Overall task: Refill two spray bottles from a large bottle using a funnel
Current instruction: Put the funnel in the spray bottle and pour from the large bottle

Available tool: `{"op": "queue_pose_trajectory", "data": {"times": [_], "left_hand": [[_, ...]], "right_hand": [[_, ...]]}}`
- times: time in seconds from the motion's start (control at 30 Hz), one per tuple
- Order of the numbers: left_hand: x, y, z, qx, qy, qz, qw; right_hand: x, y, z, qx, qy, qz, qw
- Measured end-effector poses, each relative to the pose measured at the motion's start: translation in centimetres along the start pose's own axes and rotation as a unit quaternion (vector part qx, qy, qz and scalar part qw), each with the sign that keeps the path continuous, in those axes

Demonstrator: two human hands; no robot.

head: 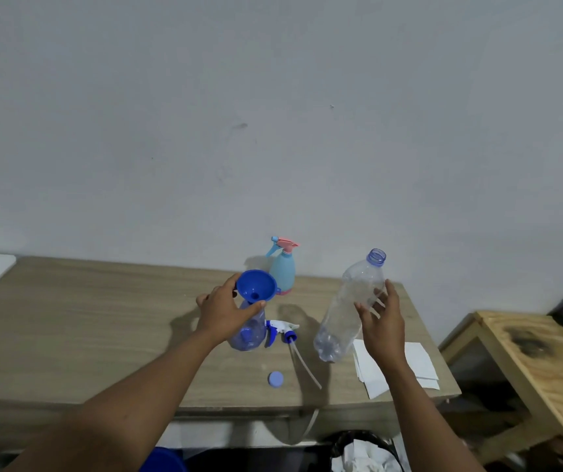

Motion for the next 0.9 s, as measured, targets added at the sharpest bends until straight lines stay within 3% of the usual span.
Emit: {"op": "queue_pose_trajectory", "data": {"times": [0.1,0.2,0.3,0.37,0.43,0.6,0.7,0.9], "left_hand": [[-0.1,0.1,0.0,0.000,0.002,-0.006,1.000],[0.1,0.2,-0.3,0.002,0.005,-0.007,1.000],[0.6,0.4,-0.7,0.006,0.019,-0.007,1.000],[0.9,0.5,-0.9,0.003,0.021,-0.009,1.000],[0.9,0.4,-1.0,-0.004,0.028,-0.012,1.000],[0.9,0.2,-1.5,-0.020,0.046,-0.014,0.999],[0.8,0.0,-1.8,-0.041,0.045,-0.014,0.998],[0.3,0.2,-2.1,-0.068,0.073,-0.034,0.994]], "right_hand": [[0.2,0.2,0.3,0.006,-0.010,0.009,1.000],[0.0,1.8,0.3,0.104,-0.022,0.010,0.994],[-0.3,4.5,1.5,0.170,0.010,-0.081,0.982],[-0.6,5.3,3.4,0.095,0.016,-0.135,0.986],[-1.1,5.0,6.0,-0.011,0.023,-0.132,0.991],[-2.8,2.4,11.9,-0.163,-0.024,0.043,0.985],[-4.0,1.5,13.6,-0.200,-0.051,0.111,0.972],[-4.0,0.8,14.9,-0.195,-0.100,0.196,0.956]]}}
Point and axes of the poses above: each hand's wrist, its own y-axis away from the middle knuckle, its own z-axis out of the palm, x = y × z, the point moved 2 cm from there along -y, towards the middle knuckle, and after that the axes turned 5 degrees about x, right-handed, at the moved point
